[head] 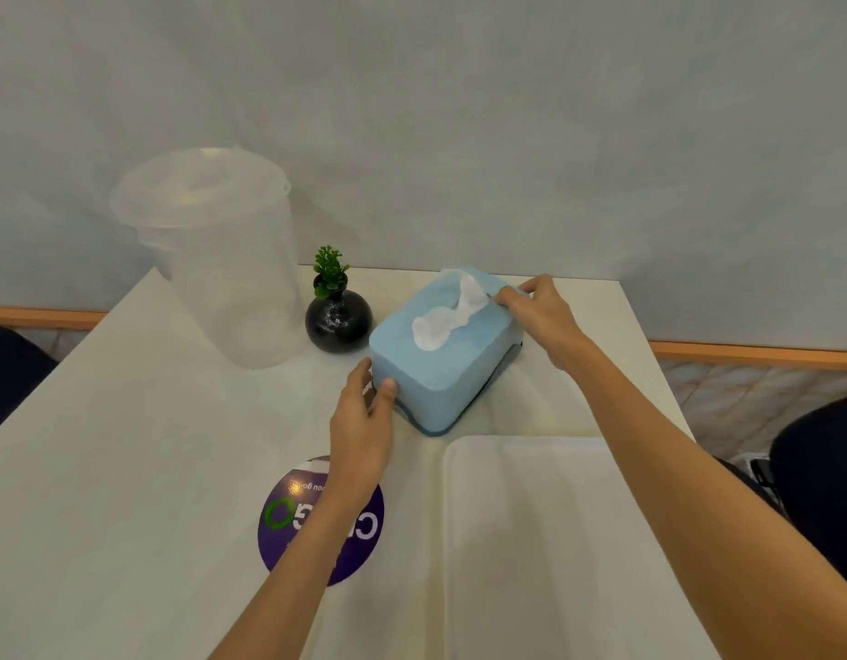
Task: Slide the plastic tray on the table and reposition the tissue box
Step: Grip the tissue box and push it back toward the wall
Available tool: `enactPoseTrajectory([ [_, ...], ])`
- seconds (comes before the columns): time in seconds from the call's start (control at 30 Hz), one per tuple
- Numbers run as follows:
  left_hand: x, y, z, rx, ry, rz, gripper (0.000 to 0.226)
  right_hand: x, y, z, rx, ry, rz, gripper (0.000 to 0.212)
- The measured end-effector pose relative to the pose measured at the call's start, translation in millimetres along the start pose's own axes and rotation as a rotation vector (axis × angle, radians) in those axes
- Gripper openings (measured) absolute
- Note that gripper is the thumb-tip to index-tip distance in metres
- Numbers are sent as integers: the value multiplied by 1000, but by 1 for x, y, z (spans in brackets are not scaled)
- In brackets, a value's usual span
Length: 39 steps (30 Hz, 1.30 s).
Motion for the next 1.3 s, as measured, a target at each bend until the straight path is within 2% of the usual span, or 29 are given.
enactPoseTrajectory([
  [0.1, 9, 6, 18, -48, 81, -57, 57, 17, 5, -18, 24, -19, 35, 36],
  [0.2, 17, 3, 37, -99, 168, -109, 64, 30, 12, -24, 5, -63, 96, 38],
  [0.4, 34, -42, 60, -209, 84, -122, 54, 42, 22, -41, -18, -47, 82, 50],
  [0.73, 55, -100, 126, -445, 49, -188, 50, 41, -7, -83, 38, -97, 60, 50],
  [0.93, 47, -121, 151, -435, 83, -235, 46, 40, -29, -93, 51, -90, 66, 40],
  [1.3, 39, -149, 168, -370, 90, -231, 43, 33, -57, -93, 51, -61, 25, 56],
])
Point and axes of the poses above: each hand's wrist, its own y-axis away from the middle knuckle, its own z-axis out of the palm, x = y × z, the point moved 9 cm from there along -y, towards the middle knuckle, and after that the axes turned 13 degrees about z, right-handed, at the moved point
